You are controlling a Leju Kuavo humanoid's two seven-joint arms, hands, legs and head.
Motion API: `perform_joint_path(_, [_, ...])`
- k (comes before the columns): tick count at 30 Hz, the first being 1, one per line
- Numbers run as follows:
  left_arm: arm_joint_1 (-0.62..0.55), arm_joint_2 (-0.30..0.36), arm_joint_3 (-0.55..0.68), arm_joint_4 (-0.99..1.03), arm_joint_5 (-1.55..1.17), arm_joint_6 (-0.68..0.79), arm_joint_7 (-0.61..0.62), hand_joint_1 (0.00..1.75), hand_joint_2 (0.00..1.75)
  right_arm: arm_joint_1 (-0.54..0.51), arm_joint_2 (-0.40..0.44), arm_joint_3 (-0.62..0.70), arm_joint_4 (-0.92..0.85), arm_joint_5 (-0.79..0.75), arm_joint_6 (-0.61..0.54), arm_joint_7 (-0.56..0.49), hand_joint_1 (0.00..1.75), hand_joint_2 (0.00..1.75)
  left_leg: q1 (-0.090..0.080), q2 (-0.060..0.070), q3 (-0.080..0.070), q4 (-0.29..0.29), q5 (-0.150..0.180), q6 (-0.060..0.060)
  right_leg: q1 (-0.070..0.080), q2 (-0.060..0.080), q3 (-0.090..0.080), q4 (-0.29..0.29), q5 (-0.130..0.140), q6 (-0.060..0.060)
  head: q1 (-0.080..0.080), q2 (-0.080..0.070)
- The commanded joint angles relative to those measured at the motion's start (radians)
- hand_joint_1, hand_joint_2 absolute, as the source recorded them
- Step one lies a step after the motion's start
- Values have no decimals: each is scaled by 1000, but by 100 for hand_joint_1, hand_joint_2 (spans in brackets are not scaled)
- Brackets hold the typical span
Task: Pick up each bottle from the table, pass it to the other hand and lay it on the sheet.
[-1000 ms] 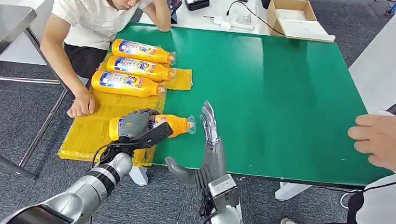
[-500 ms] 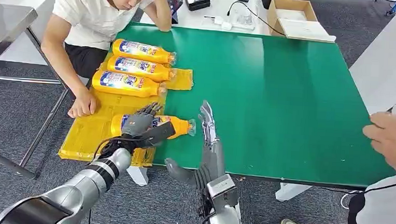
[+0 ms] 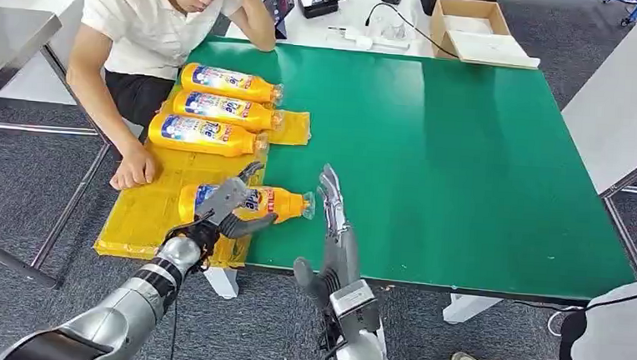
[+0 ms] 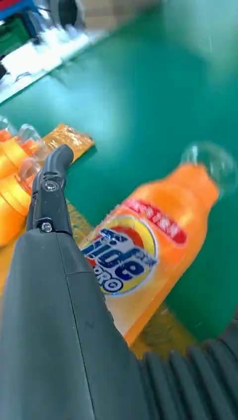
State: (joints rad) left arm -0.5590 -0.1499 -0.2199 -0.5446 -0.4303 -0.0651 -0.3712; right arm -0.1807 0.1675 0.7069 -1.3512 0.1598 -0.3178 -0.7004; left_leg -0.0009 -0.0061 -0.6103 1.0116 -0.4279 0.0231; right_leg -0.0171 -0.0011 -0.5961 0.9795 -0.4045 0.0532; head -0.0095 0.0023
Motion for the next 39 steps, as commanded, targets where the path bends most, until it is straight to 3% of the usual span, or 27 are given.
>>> perform_joint_path(1, [72,-30,136,-109,104,-44,0,0,175,-24,-37,34,46,1,-12,2,0,0,1,2,5,-1,-2,-1,1,2,5,-2,-1,-2,0,0])
perform_joint_path(6, [139,-51,168,-244,370,-97,56,0,175,-16,-42,45,47,9,-26,2,0,0,1,3,4,-1,-2,-2,1,2,4,-1,-1,-2,0,0])
perform_joint_path(13, [182,-13,35,-318,394,-18,45,0,175,-17,-46,77,54,18,-38,2,0,0,1,2,3,-1,-2,-1,1,1,2,-1,-1,-2,0,0])
perform_joint_path(16, [259,-8,-24,-434,398,2,9,0,175,-4,-59,80,40,13,-48,2,0,0,1,2,3,-1,-2,-1,1,1,3,-1,-2,-2,0,0])
perform_joint_path(18, [320,11,-64,-513,392,65,13,0,175,32,-63,40,18,-36,12,2,0,0,1,3,2,-1,-2,-1,1,2,2,-2,-1,-2,0,0])
perform_joint_path(23, [357,23,-73,-561,423,80,9,0,175,69,-59,-1,-3,-33,6,2,0,0,1,1,1,-1,-2,-1,1,0,1,-1,-2,-2,0,0])
perform_joint_path(25, [439,41,-64,-676,465,93,0,0,175,150,-18,-90,-72,-57,-150,2,0,0,1,1,0,-1,-2,-1,1,1,0,-1,-2,-2,0,0])
perform_joint_path(27, [512,61,-64,-788,486,85,-1,0,175,201,-2,-123,-174,-63,-196,2,0,0,0,3,0,-1,-3,-2,0,2,-1,0,-2,-2,0,0])
perform_joint_path(30, [512,61,-64,-788,486,85,-1,0,175,201,-2,-123,-174,-63,-196,2,0,0,1,3,1,0,-4,-2,1,3,0,0,-3,-3,0,0])
perform_joint_path(32, [555,73,-68,-858,517,48,22,0,175,188,-44,-60,-199,-29,-365,2,0,0,1,2,-1,0,-3,-2,1,1,-2,0,-3,-3,0,0])
perform_joint_path(36, [611,60,-67,-905,496,68,19,0,175,222,-51,-71,-168,-146,-366,2,0,0,1,3,-1,-1,-3,-1,1,2,-2,-1,-2,-2,0,0])
perform_joint_path(39, [639,62,-74,-928,493,71,9,0,175,221,-40,-71,-160,-138,-367,2,0,0,1,4,2,-1,-4,-2,1,3,0,-2,-3,-3,0,0])
